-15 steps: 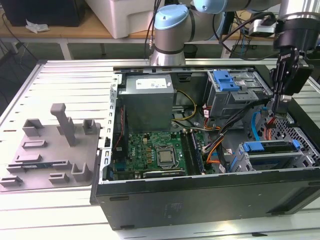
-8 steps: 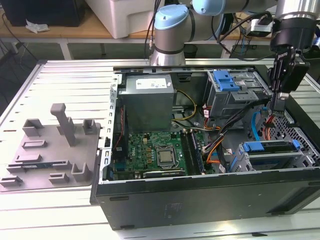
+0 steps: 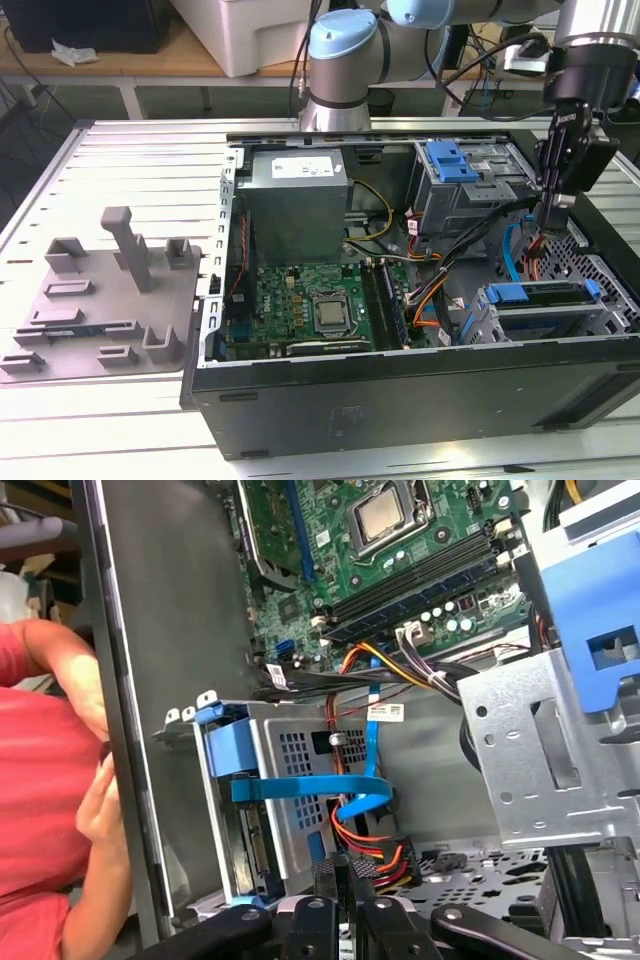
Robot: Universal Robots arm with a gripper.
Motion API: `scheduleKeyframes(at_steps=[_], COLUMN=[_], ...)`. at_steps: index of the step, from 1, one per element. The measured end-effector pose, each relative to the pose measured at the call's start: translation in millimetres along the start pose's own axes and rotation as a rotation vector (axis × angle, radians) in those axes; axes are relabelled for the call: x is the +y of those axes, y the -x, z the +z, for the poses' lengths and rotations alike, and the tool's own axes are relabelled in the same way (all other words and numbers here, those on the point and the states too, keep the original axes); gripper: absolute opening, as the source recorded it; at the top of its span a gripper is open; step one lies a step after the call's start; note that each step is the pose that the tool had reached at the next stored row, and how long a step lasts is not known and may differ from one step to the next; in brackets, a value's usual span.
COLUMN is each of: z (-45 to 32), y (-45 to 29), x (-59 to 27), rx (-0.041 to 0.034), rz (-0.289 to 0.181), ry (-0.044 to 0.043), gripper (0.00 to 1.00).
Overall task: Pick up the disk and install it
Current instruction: 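Insert the first disk wire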
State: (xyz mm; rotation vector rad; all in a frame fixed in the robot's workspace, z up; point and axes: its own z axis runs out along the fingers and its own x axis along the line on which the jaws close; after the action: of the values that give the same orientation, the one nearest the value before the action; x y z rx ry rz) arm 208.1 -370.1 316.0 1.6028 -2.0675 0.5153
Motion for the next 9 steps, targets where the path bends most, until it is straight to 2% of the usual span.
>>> scheduleKeyframes(at_steps=[2,3,5,8,9], z=[2.3,4.4,6.4,10.0,13.4], y=[-3.3,-6.3,-9.2,-14.3,-19.0], x=[-1.0,-1.9,-2.4,-0.3,1.4], rx=[-0.0115,-0.0207,-0.0311,-0.0548,-0.0826], rz=[-0.002,-0.003,-0.004,-0.007,-0.010], ry=[0.0025,0.0044,0.0066,0.0106,0.0143], gripper=[0.16,0.16,0.16,0.16,0.16])
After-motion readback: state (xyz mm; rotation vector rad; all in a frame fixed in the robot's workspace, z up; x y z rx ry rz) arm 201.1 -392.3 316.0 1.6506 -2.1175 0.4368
